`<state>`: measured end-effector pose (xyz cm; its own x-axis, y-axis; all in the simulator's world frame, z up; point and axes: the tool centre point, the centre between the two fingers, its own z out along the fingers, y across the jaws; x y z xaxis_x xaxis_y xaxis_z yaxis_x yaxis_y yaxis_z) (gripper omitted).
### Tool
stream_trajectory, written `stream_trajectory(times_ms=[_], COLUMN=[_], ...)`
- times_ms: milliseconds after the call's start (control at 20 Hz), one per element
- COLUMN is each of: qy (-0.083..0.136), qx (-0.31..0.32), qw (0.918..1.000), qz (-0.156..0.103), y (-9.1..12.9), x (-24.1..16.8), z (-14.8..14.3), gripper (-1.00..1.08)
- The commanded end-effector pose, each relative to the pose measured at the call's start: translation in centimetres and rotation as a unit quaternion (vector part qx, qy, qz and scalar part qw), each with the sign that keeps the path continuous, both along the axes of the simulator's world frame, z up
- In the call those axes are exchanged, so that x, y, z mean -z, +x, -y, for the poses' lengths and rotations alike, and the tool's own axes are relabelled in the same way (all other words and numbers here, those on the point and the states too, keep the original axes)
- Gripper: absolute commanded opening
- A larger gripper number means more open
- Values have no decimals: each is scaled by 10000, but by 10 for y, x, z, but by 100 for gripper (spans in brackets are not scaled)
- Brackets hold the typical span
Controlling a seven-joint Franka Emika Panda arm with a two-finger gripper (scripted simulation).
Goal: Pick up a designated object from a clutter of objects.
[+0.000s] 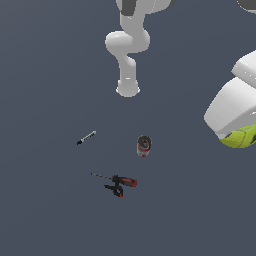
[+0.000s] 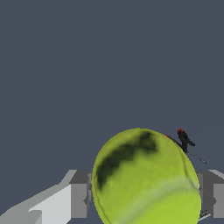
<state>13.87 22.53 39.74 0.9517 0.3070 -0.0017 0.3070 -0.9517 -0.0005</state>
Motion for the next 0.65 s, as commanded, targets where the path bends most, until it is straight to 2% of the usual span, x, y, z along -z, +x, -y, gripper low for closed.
stream_trajectory(times_ms=[0, 600], qy=[2, 0], qx=[0, -2], qw=[10000, 10000], qz=[8, 9], y=[3, 8], x=[-5, -11], z=[-1, -4], gripper=[-100, -100])
